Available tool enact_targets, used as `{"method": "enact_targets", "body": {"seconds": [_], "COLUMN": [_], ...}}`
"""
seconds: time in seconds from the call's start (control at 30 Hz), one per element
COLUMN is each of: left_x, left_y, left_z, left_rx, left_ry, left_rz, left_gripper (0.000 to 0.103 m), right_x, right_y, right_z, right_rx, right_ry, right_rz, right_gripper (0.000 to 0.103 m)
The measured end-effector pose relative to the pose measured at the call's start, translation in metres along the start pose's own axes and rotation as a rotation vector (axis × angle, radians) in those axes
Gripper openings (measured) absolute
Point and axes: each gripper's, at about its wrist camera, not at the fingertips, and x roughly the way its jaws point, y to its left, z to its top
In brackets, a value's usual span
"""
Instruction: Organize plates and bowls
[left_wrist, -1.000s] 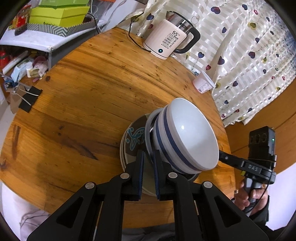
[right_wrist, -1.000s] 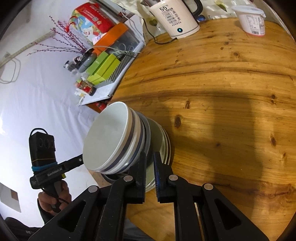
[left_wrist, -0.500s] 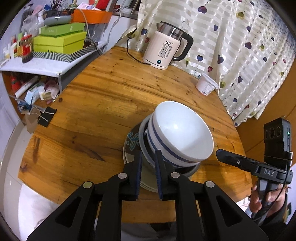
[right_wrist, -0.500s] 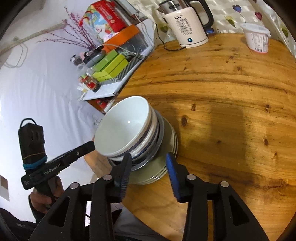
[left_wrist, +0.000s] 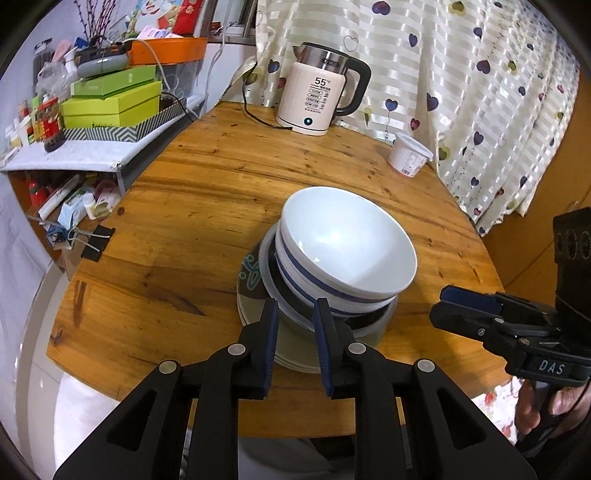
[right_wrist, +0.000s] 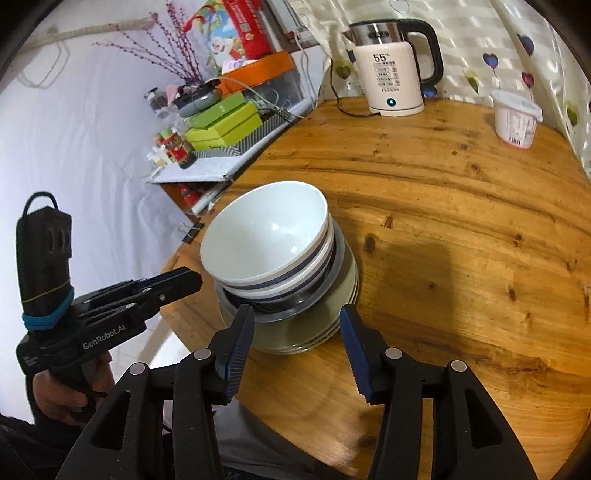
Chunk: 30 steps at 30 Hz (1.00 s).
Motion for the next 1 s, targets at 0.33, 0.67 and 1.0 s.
{"method": "enact_targets", "body": {"seconds": [0.33,0.67,1.0], "left_x": [0.006,0.014,0.016], "left_y": [-0.012,-0.014,-0.013], "left_z": [-0.007,-0.015,-0.019], "left_rx": [0.044,0.057,0.056], "left_ry": [0.000,0.022,0.020], "left_rz": [0.058,0.095,0.117], "left_gripper": [0.022,0.022,0.022], "right_x": [0.008,0.017,0.023], "right_y": [0.018,0.023,0.022], "right_z": [-0.009,-0.013,-0.014], "right_rx": [-0.089,-0.125,-0.127], "right_ry": [0.011,0.026,0.041], "right_rz": [-0.068,-0.110,-0.112], "right_gripper": [0.050,0.052,0.052]}}
